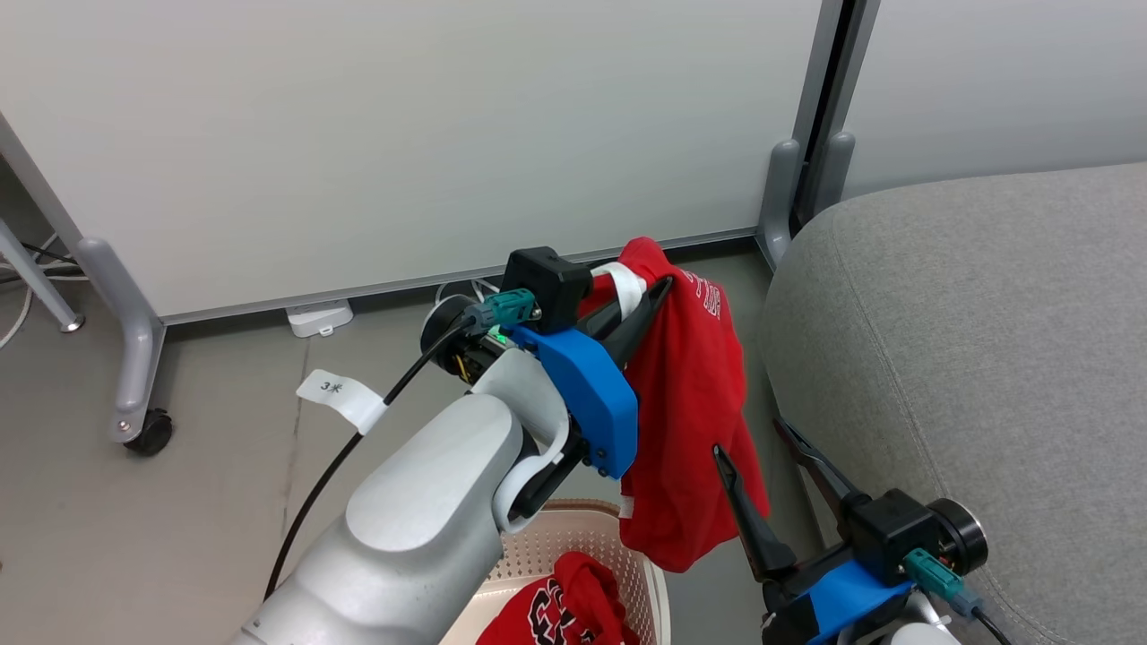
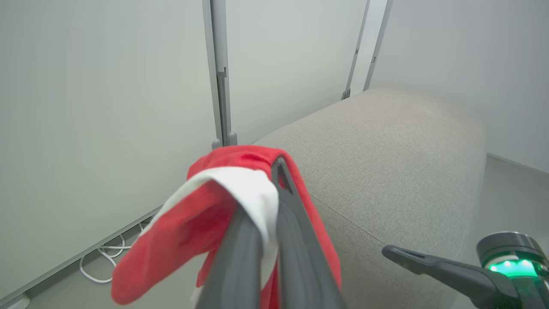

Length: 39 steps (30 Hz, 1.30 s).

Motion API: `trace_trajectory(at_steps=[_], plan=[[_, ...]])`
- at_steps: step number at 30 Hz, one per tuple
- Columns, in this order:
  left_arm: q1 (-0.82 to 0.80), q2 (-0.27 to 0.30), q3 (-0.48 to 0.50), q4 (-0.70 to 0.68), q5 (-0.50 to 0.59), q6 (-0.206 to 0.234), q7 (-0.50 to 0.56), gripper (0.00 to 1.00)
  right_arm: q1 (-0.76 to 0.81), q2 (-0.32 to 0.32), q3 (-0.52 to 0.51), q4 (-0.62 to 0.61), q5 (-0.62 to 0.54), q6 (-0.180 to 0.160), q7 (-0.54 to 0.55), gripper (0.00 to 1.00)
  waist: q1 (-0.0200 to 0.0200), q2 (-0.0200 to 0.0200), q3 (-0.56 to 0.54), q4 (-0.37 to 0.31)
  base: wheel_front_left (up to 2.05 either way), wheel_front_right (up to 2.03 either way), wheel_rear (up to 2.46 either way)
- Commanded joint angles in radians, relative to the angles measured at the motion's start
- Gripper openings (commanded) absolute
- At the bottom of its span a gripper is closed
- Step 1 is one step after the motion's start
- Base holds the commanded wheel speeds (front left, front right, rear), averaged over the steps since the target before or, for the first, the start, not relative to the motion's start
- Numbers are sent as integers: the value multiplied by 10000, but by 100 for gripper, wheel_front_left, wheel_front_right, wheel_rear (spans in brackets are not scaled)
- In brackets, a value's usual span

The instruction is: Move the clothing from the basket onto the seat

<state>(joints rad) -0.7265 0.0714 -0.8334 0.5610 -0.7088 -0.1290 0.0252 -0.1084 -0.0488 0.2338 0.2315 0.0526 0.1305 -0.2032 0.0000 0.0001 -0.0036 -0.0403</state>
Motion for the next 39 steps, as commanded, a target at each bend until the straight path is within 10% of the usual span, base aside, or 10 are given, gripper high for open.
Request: trace_trajectory(at_steps=[1, 19, 39], plan=[[-184, 58, -46, 12, -35, -23, -20, 0, 109, -28, 31, -53, -46, 5, 51, 100, 0, -1, -22, -49, 0, 0, 0], [-291, -30, -222, 372, -382, -22, -390, 0, -749, -28, 341, 411, -240, 5, 709, 100, 0, -1, 86, -302, 0, 0, 0], [-689, -182, -790, 250, -675, -22, -382, 0, -3653, -25, 1238, 4130, 420, 5, 1000, 100, 0, -1, 443, -101, 0, 0, 0]])
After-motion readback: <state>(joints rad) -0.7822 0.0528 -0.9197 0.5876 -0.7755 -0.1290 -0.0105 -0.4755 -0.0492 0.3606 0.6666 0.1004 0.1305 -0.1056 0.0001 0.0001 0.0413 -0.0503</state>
